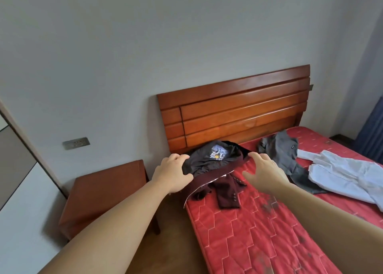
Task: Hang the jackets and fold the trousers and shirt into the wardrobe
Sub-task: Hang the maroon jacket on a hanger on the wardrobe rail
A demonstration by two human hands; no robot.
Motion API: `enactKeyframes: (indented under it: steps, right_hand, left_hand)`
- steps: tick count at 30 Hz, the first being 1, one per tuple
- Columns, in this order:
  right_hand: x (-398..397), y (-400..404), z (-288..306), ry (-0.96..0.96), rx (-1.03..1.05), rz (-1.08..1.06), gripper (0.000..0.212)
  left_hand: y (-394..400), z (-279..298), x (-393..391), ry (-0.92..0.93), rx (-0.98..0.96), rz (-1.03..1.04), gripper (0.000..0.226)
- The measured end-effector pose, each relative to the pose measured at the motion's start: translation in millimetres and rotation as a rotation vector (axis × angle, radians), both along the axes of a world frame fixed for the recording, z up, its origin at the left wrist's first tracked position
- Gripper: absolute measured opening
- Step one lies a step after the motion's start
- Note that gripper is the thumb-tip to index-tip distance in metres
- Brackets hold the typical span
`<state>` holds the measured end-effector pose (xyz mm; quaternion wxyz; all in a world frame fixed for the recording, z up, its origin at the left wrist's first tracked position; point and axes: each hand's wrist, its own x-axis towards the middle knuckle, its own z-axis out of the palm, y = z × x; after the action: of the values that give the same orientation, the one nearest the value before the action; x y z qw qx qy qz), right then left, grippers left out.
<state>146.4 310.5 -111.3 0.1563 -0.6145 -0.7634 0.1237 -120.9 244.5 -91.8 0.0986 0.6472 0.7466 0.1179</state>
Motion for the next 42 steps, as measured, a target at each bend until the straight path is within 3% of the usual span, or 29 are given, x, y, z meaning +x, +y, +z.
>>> enactKeyframes:
  steps: [7,16,21,28,35,42]
  right_hand:
    - [-39.8,97.6,-17.8,-0.006,-0.019,-0.001,0.071]
    - [-114.1,250.4,-71.2,-0.105,-0.145,-0.129,0.067]
    - [-141.0,307.6,-92.5,-0.119,-0.199,-0.17,0.066]
    - [-120.6,365.7,-107.8,-0.075,-0.263,-0.277,0.066]
    - [-115.8,427.8,-130.0,0.002,-0.347,-0.306,0.069]
    - [-145.0,469.6,-194.4,0.107,-0.484,-0.366,0.07]
  left_hand:
    - [109.0,-27.5,-32.7,-0.033,-0.015,-0.049,0.063]
    - [309.1,-98.6,-101.1,-0.153,-0.128,-0.17,0.063]
    - [387.9,-129.4,-128.8,-0.091,-0.225,-0.235,0.063]
    - [459.9,-135.6,-103.9,-0.051,-0.287,-0.331,0.062]
    - [508.1,-136.7,-118.4,-0.035,-0.292,-0.253,0.062]
    - [585.0,-208.1,-116.5,-0.043,-0.386,-0.291,0.064]
